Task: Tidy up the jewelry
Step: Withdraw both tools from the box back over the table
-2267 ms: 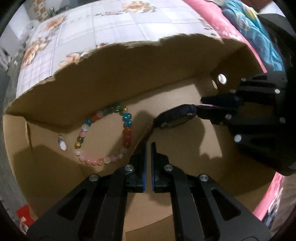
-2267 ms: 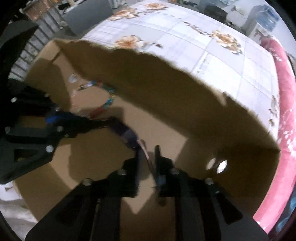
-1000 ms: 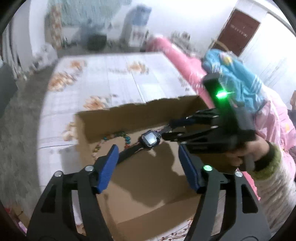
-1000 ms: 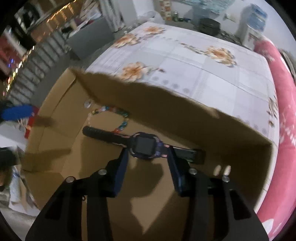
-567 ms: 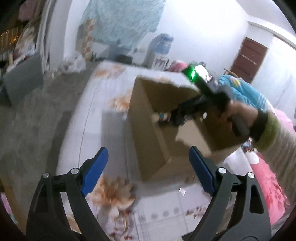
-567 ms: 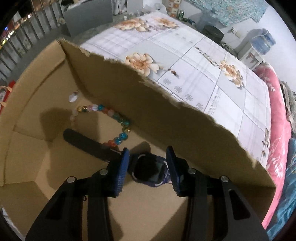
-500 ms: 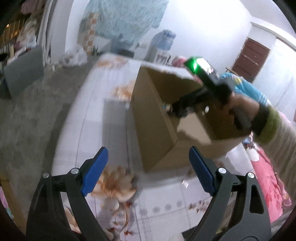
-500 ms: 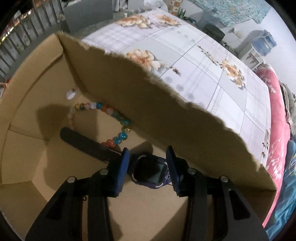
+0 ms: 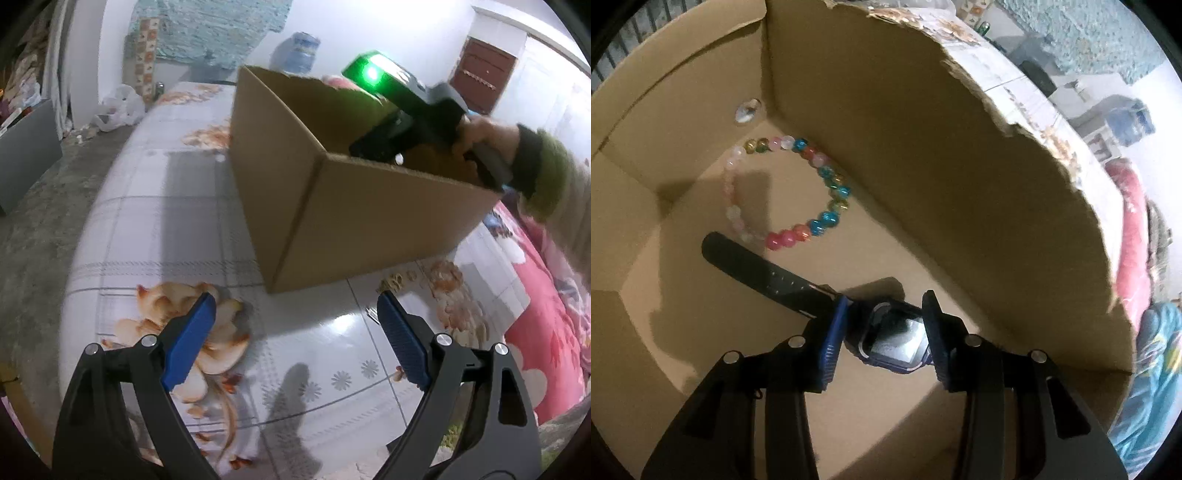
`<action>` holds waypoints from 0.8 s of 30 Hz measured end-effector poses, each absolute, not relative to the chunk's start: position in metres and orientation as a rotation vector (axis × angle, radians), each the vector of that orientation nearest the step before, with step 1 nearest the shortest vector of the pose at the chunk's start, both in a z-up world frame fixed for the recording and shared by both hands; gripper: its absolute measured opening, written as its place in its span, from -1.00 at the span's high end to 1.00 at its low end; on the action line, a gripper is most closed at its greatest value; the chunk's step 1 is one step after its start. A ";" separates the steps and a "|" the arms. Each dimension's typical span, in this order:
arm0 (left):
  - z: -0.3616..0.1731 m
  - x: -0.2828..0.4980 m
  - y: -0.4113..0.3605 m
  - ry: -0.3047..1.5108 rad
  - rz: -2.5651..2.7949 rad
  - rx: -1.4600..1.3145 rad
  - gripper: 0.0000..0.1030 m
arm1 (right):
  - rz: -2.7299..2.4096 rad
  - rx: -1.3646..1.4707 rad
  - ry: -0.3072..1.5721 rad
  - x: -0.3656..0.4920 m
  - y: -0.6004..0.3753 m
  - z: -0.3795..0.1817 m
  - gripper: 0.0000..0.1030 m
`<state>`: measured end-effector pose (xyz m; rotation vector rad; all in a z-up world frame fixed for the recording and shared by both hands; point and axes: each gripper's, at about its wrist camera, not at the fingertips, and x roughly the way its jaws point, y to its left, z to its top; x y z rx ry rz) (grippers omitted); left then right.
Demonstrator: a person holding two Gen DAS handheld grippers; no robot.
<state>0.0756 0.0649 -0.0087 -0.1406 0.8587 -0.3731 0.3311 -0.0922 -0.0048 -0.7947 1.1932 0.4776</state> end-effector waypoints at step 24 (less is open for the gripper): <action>-0.037 0.061 0.006 0.971 -0.314 0.167 -0.82 | 0.153 -0.019 0.986 0.086 -0.254 0.045 -0.87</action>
